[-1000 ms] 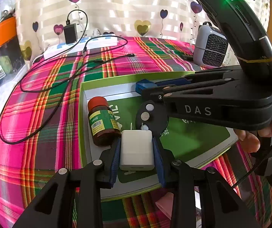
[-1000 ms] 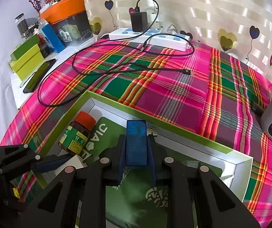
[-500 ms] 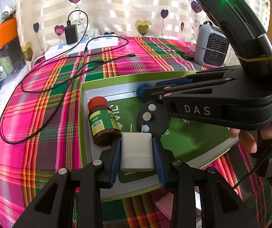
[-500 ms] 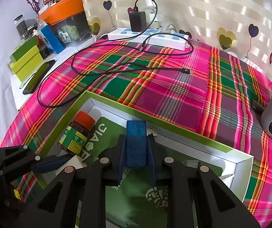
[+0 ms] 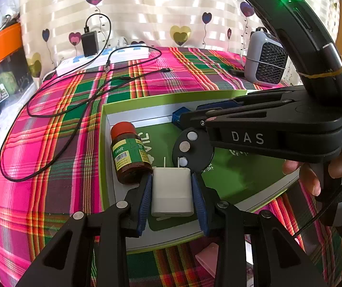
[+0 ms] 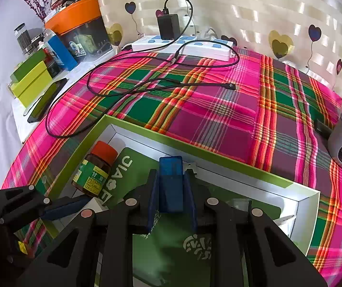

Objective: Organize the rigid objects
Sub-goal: 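Lower the USB stick and open the right gripper while the left releases the charger inside, then withdraw both open grippers from the box back toward the tablecloth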

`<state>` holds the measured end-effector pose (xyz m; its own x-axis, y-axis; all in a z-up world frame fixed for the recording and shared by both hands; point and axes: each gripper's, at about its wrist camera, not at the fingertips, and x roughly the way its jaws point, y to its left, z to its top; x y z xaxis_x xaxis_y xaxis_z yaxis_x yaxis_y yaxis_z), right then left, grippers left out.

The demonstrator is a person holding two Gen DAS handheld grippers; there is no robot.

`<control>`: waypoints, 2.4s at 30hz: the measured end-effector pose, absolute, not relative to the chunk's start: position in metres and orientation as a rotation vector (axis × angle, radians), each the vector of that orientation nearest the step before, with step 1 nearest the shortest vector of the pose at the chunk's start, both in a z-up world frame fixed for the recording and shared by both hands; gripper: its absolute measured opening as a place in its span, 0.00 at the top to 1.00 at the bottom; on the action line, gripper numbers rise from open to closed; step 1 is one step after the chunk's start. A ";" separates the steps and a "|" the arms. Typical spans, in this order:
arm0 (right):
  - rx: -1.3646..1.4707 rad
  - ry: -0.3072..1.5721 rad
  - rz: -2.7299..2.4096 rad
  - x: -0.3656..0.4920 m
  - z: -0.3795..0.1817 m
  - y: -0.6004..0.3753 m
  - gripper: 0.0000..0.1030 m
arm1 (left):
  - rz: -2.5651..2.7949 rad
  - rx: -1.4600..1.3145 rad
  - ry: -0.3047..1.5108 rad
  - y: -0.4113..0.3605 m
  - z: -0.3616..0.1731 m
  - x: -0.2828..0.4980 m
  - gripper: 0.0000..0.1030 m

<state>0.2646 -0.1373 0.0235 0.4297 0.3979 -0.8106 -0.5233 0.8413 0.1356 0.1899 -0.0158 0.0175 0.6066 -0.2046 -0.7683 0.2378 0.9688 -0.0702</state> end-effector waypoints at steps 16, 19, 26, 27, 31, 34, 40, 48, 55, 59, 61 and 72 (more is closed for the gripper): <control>-0.102 0.943 0.540 0.256 0.028 -0.146 0.67 | -0.254 0.024 0.877 -0.013 0.023 0.184 0.64; -0.107 0.929 0.525 0.253 0.029 -0.147 0.67 | -0.250 0.015 0.867 -0.013 0.025 0.181 0.64; -0.083 0.905 0.515 0.242 0.036 -0.151 0.67 | -0.248 -0.013 0.838 -0.009 0.032 0.172 0.64; -0.083 0.904 0.510 0.241 0.037 -0.152 0.67 | -0.248 -0.013 0.837 -0.009 0.032 0.171 0.64; -0.069 0.900 0.498 0.236 0.038 -0.155 0.67 | -0.242 -0.018 0.831 -0.007 0.033 0.165 0.64; -0.064 0.895 0.490 0.231 0.039 -0.158 0.67 | -0.239 -0.031 0.819 -0.004 0.035 0.160 0.64; -0.054 0.877 0.481 0.216 0.046 -0.163 0.67 | -0.227 -0.049 0.801 0.005 0.040 0.147 0.64; -0.039 0.856 0.456 0.195 0.055 -0.170 0.67 | -0.216 -0.059 0.785 0.010 0.044 0.128 0.64; -0.041 0.832 0.430 0.171 0.053 -0.171 0.67 | -0.191 -0.029 0.752 0.010 0.051 0.104 0.64; -0.009 0.826 0.419 0.154 0.049 -0.177 0.67 | -0.168 -0.001 0.739 0.008 0.051 0.092 0.64; 0.008 0.825 0.414 0.145 0.048 -0.181 0.67 | -0.166 0.002 0.734 0.008 0.051 0.087 0.64; 0.044 0.806 0.350 0.103 0.042 -0.198 0.67 | -0.213 0.021 0.738 -0.008 0.042 0.065 0.64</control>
